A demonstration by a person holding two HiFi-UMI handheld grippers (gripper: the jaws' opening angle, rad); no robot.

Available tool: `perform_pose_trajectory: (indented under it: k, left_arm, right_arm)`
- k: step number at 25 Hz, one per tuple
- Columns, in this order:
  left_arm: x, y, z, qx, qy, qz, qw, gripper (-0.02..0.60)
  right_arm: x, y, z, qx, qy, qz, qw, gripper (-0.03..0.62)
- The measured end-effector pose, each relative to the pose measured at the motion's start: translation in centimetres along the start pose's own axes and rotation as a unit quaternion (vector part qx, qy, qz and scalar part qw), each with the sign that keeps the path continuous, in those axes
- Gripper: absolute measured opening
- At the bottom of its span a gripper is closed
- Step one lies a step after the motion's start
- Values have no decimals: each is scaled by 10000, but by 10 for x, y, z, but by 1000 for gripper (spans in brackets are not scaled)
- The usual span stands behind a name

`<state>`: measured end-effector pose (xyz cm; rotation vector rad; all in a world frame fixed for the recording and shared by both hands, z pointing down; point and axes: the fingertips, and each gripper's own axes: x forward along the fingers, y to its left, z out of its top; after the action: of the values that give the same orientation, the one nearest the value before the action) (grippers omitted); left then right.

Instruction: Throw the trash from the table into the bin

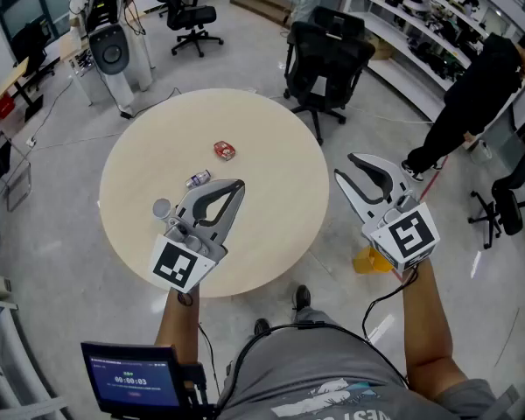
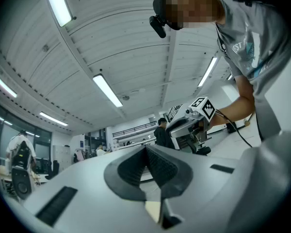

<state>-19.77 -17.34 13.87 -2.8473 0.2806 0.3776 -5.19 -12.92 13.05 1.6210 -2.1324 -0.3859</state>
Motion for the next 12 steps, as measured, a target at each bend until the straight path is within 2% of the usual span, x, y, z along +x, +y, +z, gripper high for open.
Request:
perform_pose_trajectory:
  k: [3,6,12]
  left_arm:
    - [-23,16,-20,-39,188,327,9993,43]
    - [-66,44,-30,-46,425,790,9960,43]
    - [-138,99,-58,-72,994,1952,9757,43]
  right_arm:
    - [39,17,-7,46,-46,398,9992,159]
    - [91,54,4,42,-106,1037,9945,213]
    - [208,126,-1,-25,-203,2510,9678,257]
